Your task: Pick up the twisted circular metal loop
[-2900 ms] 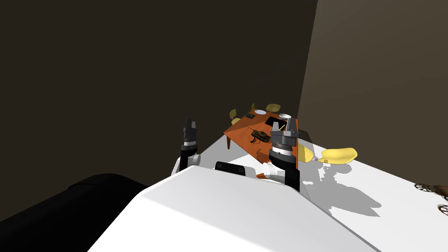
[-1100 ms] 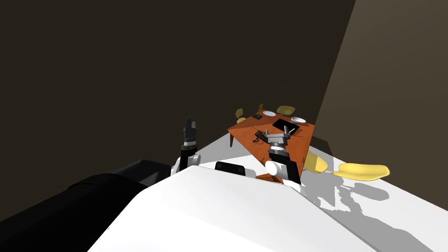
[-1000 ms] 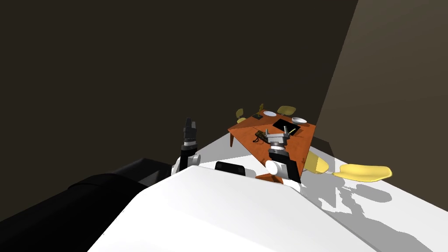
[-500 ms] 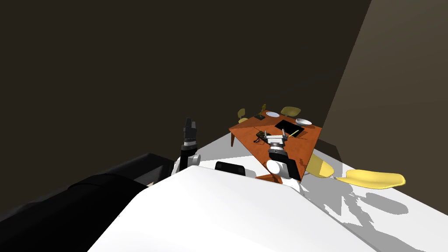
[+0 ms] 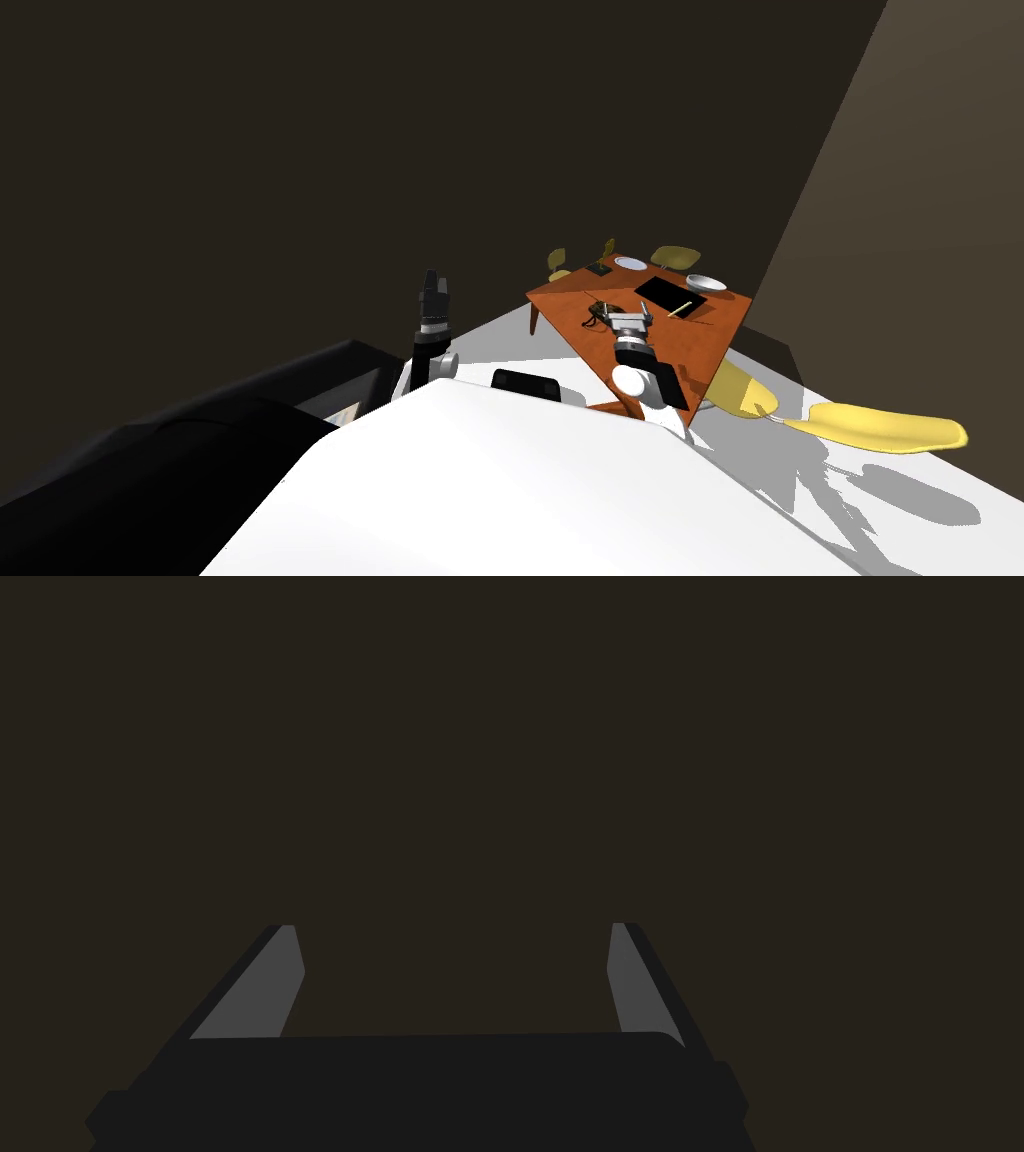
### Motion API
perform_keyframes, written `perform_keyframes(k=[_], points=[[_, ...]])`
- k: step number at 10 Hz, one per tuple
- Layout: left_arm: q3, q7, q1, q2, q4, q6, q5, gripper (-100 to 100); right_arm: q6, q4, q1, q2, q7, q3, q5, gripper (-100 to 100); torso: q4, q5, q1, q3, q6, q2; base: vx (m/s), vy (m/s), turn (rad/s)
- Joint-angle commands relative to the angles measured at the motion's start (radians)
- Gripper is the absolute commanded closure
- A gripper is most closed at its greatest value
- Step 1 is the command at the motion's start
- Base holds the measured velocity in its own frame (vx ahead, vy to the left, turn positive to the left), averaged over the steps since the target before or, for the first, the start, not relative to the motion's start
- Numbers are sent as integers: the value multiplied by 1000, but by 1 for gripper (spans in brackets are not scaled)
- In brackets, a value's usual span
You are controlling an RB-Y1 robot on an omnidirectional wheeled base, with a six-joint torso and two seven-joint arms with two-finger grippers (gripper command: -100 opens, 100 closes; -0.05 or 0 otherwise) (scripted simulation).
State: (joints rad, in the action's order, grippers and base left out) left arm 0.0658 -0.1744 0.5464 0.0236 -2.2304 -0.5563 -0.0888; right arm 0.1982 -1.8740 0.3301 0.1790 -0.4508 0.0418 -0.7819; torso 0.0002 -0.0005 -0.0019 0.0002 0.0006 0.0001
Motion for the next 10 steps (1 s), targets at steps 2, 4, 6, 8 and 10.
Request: perform_keyframes(k=[2, 4, 6, 8, 10], points=[[0, 0, 0, 0, 0, 0, 0, 0, -29, 41, -13, 13, -40, 13, -78, -100, 0, 0, 0, 0, -1, 0, -19, -25, 138], [0, 0, 0, 0, 0, 0, 0, 0, -55, 80, -24, 25, -80, 23, -127, -100, 0, 0, 0, 0, 0, 0, -18, -20, 76], [0, 0, 0, 0, 0, 0, 0, 0, -81, 120, -34, 36, -120, 33, -190, -100, 0, 0, -1, 0, 0, 1, -26, -36, 129], [0, 0, 0, 0, 0, 0, 0, 0, -81, 120, -34, 36, -120, 33, -235, -100, 0, 0, -1, 0, 0, 0, -14, -25, 37], [0, 0, 0, 0, 0, 0, 0, 0, -106, 161, -43, 47, -159, 43, -303, -100, 0, 0, -1, 0, -1, 0, -16, -27, 133]])
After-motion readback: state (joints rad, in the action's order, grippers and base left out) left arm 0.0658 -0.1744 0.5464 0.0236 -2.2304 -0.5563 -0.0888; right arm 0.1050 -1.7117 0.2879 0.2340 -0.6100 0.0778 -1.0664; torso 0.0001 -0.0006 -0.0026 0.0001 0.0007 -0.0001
